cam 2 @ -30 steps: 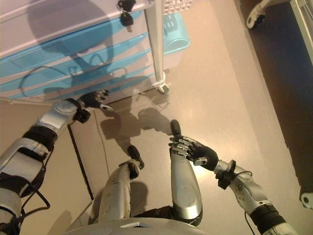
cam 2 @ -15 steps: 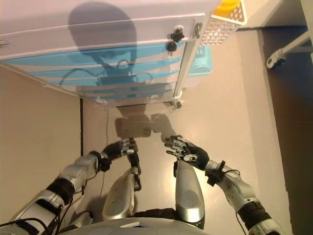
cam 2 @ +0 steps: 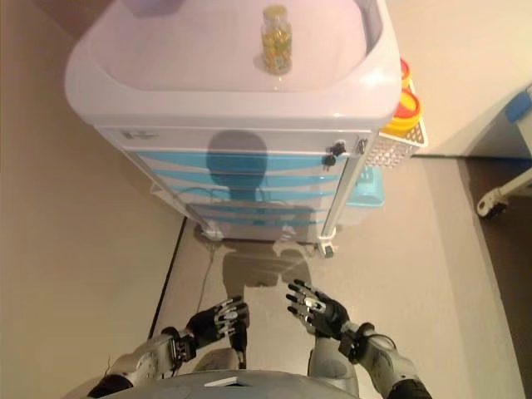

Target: Open the drawer and pick up the medicine

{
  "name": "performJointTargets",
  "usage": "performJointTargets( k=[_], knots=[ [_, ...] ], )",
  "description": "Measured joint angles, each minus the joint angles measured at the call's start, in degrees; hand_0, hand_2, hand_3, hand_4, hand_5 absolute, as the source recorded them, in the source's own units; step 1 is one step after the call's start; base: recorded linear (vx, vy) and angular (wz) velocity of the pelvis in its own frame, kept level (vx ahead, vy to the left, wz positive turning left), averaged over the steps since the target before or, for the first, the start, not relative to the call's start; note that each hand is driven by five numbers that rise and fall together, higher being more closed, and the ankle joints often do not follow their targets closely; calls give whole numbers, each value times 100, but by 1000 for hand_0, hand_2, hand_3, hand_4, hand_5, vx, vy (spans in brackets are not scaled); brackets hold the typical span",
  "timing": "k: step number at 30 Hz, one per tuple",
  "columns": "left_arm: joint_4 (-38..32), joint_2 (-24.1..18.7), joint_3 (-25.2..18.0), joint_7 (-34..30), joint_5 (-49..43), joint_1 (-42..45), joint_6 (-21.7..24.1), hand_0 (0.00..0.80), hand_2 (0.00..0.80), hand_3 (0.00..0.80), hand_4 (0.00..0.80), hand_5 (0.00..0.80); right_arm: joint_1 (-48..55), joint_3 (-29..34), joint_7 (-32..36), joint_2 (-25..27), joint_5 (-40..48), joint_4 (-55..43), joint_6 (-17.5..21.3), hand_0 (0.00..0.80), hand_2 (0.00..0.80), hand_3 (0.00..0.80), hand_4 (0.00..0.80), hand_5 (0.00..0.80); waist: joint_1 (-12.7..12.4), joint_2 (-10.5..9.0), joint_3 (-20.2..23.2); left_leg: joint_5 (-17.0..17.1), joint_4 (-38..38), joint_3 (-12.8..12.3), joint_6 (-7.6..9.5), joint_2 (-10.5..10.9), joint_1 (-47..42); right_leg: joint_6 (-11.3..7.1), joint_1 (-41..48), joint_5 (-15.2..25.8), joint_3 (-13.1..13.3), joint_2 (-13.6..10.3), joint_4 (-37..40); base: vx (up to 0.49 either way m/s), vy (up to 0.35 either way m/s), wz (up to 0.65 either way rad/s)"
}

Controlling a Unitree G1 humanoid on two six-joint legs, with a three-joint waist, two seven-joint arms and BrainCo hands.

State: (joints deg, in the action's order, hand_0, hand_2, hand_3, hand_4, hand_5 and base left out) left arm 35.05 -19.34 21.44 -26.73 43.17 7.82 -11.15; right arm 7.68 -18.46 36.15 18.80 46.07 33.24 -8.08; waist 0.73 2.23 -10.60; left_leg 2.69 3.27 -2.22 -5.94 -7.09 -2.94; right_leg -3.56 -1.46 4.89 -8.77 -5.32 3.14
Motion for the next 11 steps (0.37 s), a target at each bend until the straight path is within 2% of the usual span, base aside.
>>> performJointTargets(
  k=[4, 11],
  knots=[
    [62, 176, -113, 1, 186, 198, 10, 0, 0, 0, 0, 0, 90, 4, 1, -165, -10, 420, 2, 0, 0, 0, 0, 0, -113, -34, 298, 3, 101, 17, 14, 9, -77, -14, 103, 10, -14, 3, 116, 22, 4, 4],
    [392, 300, -114, -95, 185, 177, 16, 0, 0, 0, 0, 0, 70, 20, 58, -277, -8, 927, 4, 0, 0, 0, 0, 0, -214, -41, 496, 3, 180, -3, 15, 16, -268, -31, 293, 28, -6, 3, 237, 0, 0, 0]
  ],
)
